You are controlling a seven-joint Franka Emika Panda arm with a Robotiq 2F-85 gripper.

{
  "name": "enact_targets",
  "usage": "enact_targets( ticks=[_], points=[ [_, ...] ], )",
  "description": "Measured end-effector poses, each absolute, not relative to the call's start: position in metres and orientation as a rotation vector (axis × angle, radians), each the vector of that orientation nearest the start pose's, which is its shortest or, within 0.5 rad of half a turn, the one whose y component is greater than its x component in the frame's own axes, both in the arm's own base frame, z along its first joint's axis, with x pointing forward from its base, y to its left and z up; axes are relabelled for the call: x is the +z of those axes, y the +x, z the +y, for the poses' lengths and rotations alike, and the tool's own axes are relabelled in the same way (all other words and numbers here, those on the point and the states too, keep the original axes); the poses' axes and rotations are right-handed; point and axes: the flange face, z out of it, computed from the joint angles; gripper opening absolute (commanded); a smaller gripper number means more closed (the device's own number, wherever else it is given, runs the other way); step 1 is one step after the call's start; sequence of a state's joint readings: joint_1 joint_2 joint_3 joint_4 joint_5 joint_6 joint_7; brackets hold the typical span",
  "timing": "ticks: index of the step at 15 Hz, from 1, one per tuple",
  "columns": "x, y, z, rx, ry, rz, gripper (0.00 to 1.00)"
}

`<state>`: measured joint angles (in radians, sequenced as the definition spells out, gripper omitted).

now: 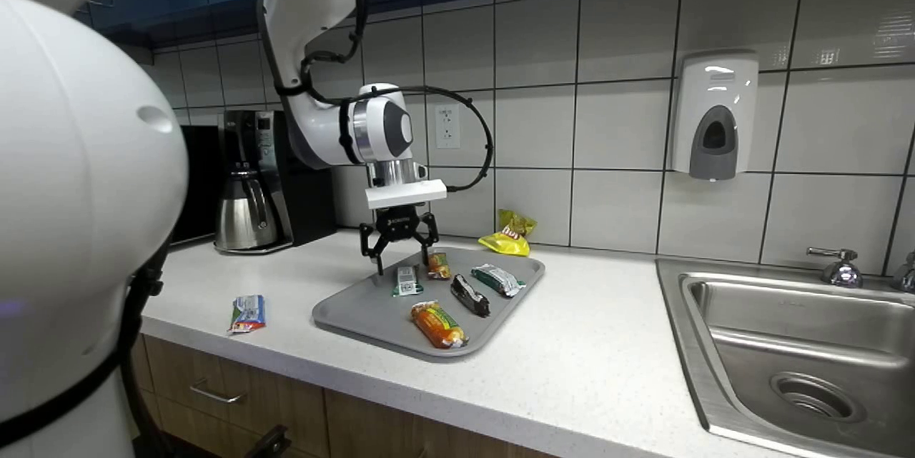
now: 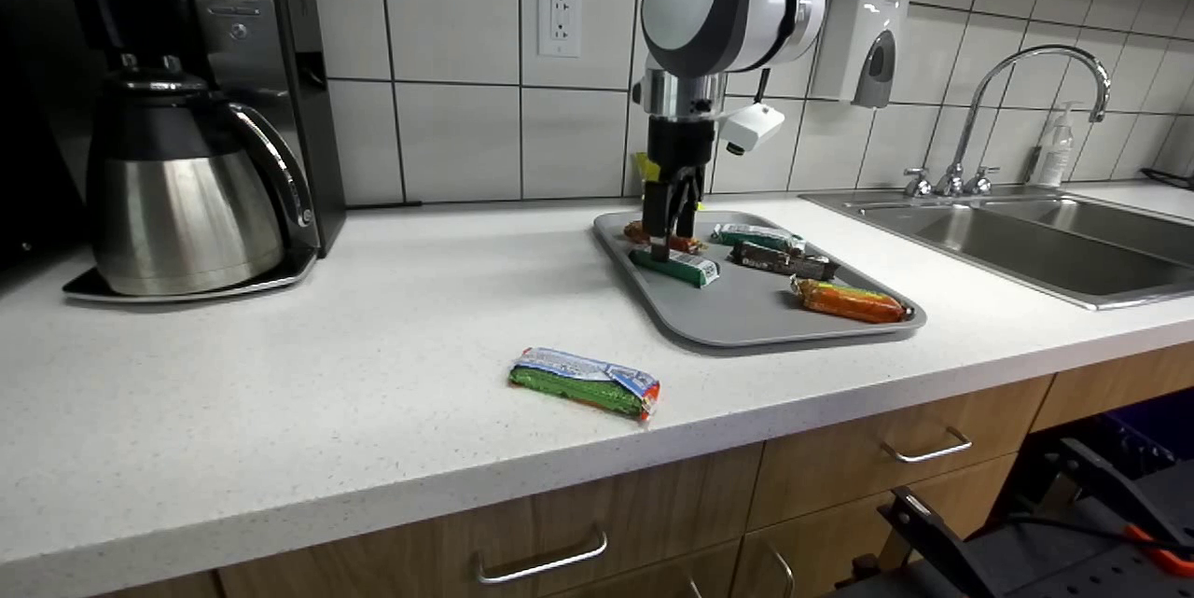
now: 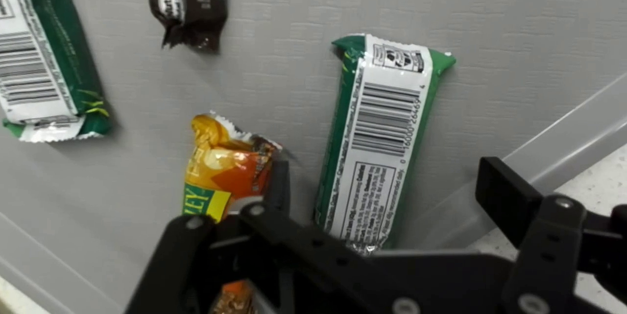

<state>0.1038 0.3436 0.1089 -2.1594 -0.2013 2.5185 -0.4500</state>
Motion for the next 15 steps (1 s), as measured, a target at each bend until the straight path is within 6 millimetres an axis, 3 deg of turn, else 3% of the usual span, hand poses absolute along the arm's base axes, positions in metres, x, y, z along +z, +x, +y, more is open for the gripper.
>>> enact_targets(
  ticks=[7, 15],
  points=[
    [0.256, 0.55, 0.157, -0.079, -2.917, -1.375, 1.0],
    [0.263, 0.524, 0.208, -0.091, -2.834, -1.548, 1.0]
  ],
)
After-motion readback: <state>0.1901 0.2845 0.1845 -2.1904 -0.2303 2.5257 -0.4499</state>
